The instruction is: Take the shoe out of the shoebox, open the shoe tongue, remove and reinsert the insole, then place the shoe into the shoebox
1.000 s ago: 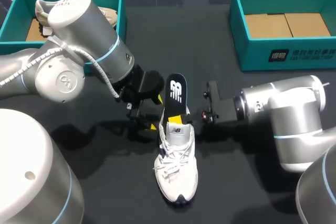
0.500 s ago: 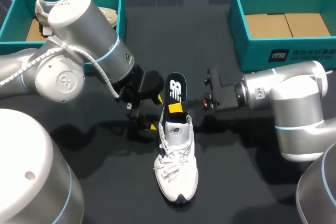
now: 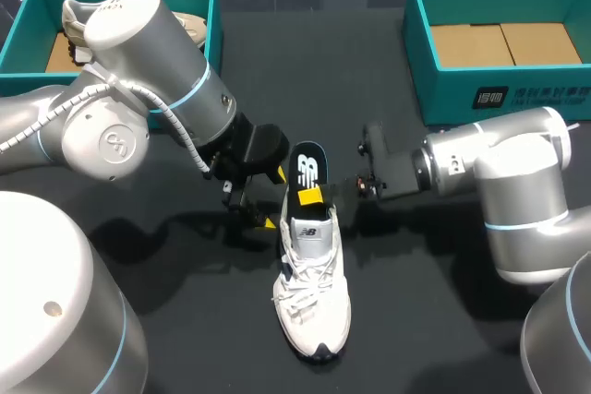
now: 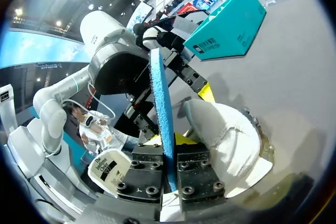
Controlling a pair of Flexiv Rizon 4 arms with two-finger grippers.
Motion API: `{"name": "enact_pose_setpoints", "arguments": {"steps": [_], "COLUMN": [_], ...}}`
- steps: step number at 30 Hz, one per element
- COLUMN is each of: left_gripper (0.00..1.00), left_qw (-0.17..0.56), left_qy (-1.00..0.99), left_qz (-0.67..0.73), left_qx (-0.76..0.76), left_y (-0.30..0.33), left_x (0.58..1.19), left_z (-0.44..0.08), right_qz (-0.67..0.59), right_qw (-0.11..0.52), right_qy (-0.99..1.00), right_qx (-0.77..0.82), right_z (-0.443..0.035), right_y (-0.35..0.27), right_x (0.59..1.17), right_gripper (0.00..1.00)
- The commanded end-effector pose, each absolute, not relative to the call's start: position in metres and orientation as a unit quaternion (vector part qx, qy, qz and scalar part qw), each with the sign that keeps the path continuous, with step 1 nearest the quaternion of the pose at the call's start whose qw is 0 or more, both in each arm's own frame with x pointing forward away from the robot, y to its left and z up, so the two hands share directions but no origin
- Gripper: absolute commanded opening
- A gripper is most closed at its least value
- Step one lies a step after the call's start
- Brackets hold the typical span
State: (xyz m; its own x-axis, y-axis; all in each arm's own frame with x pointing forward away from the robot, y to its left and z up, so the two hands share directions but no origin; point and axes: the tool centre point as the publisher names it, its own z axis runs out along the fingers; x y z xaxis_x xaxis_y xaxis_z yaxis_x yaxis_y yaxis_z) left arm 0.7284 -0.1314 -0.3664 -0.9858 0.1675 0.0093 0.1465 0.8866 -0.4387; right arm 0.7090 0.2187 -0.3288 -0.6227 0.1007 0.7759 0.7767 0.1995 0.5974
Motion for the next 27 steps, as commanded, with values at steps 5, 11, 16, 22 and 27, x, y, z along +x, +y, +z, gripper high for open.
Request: {"name": "enact_pose_setpoints", "arguments": {"steps": [5,11,16,22,27], "left_gripper": [1.0,1.0,1.0,1.0,1.0], "left_qw": [0.023,0.023,0.023,0.023,0.023], "left_qy": [-0.971,-0.971,-0.971,-0.971,-0.971], "left_qz": [0.224,0.224,0.224,0.224,0.224], "left_qx": [-0.081,-0.081,-0.081,-0.081,-0.081], "left_y": [-0.132,-0.132,-0.132,-0.132,-0.132], "left_x": [0.729,0.729,0.729,0.729,0.729], "left_z": [-0.368,-0.368,-0.368,-0.368,-0.368], "right_qz": [-0.538,-0.529,-0.538,-0.54,-0.539], "right_qw": [0.32,0.324,0.298,0.277,0.27], "right_qy": [-0.706,-0.709,-0.719,-0.729,-0.732], "right_qx": [-0.331,-0.335,-0.326,-0.317,-0.316], "right_z": [-0.345,-0.344,-0.329,-0.317,-0.311], "right_y": [0.226,0.23,0.229,0.228,0.227], "right_x": [0.686,0.683,0.688,0.695,0.702], "right_gripper": [0.0,0.0,0.33,0.31,0.3]}}
